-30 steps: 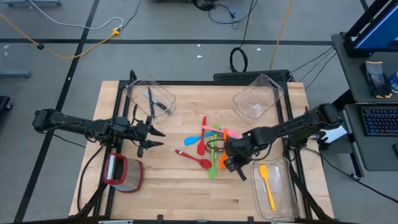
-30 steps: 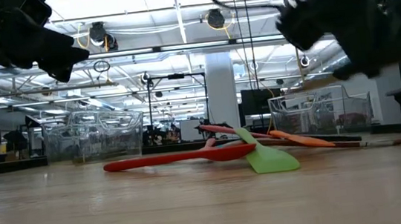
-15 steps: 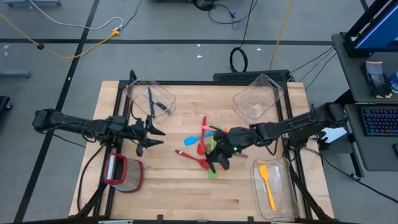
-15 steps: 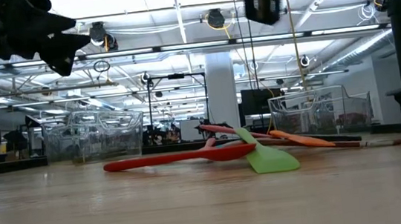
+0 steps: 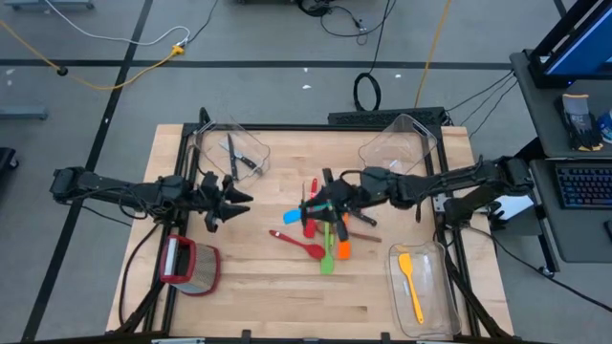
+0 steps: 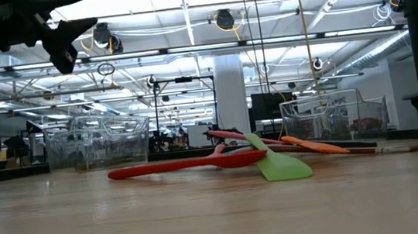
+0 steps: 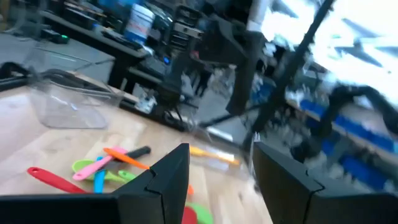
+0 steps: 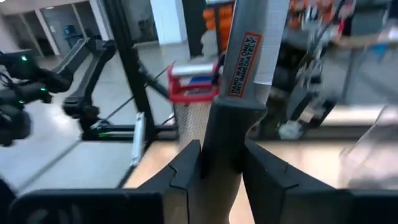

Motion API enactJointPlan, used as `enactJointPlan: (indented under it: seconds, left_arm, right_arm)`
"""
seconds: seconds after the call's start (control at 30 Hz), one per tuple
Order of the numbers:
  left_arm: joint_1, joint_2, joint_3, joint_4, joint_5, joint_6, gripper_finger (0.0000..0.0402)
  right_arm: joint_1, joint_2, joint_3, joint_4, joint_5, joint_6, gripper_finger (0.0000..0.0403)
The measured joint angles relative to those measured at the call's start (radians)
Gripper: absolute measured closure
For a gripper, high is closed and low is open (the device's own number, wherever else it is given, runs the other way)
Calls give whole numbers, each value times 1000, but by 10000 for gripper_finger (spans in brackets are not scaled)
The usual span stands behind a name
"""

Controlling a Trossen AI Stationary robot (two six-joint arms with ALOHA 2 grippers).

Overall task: Pick & Place Kitchen Items
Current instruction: Put the black kitchen knife into the top left transparent bin

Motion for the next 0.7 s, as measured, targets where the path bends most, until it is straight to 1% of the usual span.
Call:
enactJointPlan:
  seconds: [0.2, 0.23, 0.37, 0.47, 0.57, 0.63, 0.7]
  left_arm:
    - [1, 0, 0, 45, -134, -65, 220]
    - [1, 0, 0, 49, -154, -75, 220]
    - [1, 0, 0, 54, -210, -100, 220]
    - [1, 0, 0, 65, -231, -101, 220]
    - [1, 0, 0, 73, -249, -101, 220]
    - [1, 0, 0, 73, -258, -101, 220]
    - [1, 0, 0, 73, -272, -101, 220]
  right_arm:
    - [-57, 0, 0, 106, -17, -160, 319]
    - [-67, 0, 0, 118, -35, -180, 319]
    - [-104, 0, 0, 180, -166, -208, 319]
    - [-131, 0, 0, 195, -264, -209, 319]
    - [-156, 0, 0, 215, -385, -209, 320]
    - [-170, 0, 0, 237, -462, -194, 320]
    - [-183, 0, 0, 255, -508, -165, 320]
